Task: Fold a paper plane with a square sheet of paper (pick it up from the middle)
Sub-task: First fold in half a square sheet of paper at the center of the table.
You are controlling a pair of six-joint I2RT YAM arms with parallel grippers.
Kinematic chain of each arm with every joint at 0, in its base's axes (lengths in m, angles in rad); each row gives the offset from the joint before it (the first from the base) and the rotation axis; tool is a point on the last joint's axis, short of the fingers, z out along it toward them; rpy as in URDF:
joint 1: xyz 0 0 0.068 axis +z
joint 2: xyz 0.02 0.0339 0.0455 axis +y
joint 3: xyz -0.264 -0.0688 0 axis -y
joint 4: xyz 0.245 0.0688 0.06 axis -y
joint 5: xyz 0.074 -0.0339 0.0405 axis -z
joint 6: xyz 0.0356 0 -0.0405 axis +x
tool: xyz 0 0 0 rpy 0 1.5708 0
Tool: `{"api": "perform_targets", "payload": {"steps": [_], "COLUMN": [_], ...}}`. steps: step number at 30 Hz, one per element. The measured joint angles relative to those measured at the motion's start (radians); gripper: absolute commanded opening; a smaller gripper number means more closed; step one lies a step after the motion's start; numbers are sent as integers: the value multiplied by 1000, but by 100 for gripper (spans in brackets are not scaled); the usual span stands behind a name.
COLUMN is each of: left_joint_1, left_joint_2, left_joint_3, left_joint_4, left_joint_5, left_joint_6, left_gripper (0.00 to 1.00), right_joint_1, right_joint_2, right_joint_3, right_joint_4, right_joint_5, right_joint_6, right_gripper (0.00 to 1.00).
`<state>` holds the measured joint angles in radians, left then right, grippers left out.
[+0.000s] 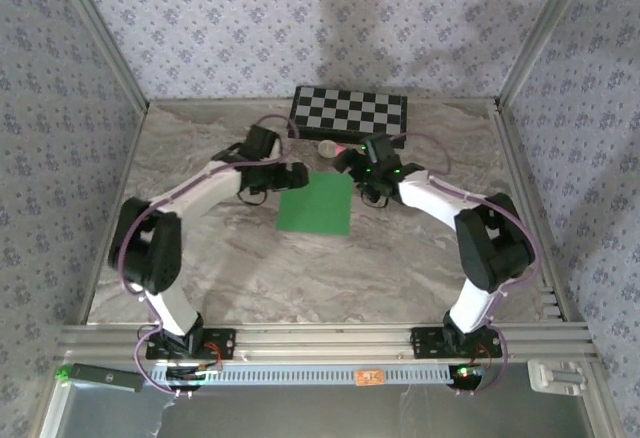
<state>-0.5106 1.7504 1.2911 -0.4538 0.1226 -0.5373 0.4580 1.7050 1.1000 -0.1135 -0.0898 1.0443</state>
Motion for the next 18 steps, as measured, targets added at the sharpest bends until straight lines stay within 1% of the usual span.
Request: {"api": "perform_targets", "payload": {"steps": [3,7,10,13,18], "left_joint_1": [-56,-93,-113,-133,-163], "left_joint_2": [108,254,346,412,480], "left_joint_3": [97,248,356,433,518], "left_joint_4": [-41,-130,-208,-276,-367], "left_joint_5": [-11,-54,-97,-124,-156], "left_joint_6": [-14,-18,-14,-10,-2], "left_gripper": [95,91,91,91,91], "right_joint_1": [-58,-112,-141,-163,-179], "right_joint_2": [-29,-72,-95,-100,-100], "right_joint_3": [-55,-110,-124,-124,-126], "right_joint_4": [-11,-40,-52,-55,-55], "right_joint_5": [12,27,35,41,41], "right_joint_6": [-60,-117,-145,-162,-176], "right_gripper": [98,99,99,99,100]}}
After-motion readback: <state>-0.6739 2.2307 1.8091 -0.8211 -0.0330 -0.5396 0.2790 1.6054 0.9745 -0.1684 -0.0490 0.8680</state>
